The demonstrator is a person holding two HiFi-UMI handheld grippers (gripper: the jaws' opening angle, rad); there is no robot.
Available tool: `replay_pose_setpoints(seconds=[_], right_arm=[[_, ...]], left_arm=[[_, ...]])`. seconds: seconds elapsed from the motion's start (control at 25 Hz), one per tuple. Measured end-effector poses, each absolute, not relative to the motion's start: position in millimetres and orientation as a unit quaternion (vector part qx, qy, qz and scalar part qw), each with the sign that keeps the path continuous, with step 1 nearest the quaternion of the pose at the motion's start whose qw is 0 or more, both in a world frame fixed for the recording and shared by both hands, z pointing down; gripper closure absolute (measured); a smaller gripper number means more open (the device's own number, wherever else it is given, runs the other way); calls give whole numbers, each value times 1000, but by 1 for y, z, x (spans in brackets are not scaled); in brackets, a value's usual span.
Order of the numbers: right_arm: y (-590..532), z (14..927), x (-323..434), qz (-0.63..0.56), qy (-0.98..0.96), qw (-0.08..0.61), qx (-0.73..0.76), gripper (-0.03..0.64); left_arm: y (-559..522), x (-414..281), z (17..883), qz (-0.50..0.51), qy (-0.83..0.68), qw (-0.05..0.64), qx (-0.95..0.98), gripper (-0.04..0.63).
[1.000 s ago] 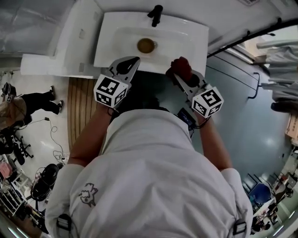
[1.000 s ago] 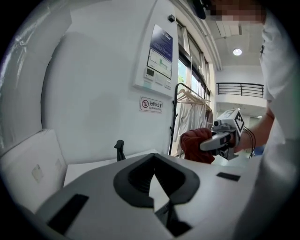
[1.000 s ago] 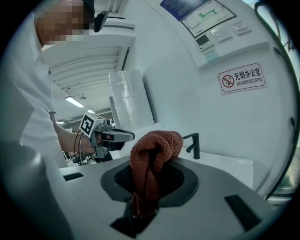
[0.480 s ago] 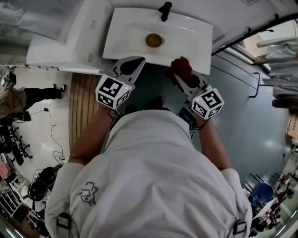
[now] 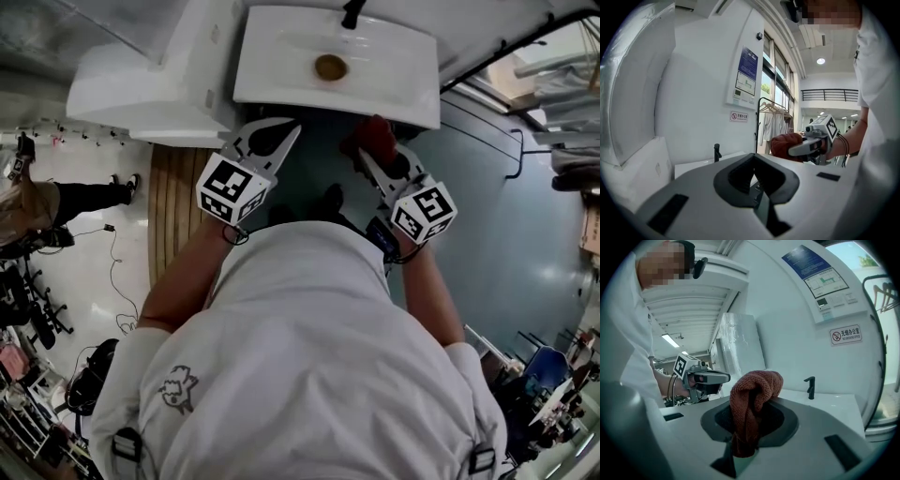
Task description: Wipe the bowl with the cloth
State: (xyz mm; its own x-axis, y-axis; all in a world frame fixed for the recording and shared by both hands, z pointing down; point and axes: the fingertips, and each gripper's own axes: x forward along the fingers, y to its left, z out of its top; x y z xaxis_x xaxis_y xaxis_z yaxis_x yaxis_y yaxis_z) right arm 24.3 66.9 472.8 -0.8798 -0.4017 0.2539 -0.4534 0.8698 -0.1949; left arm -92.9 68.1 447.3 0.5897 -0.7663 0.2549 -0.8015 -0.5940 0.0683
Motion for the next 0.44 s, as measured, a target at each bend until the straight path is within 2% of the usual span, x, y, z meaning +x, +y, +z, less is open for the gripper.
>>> replay_pose_setpoints(seconds=[0.44], right_arm=[[124,463,-2,116,-954,98,258,515]], left_arm=[[126,-125,448,90,-417,92,900,582]])
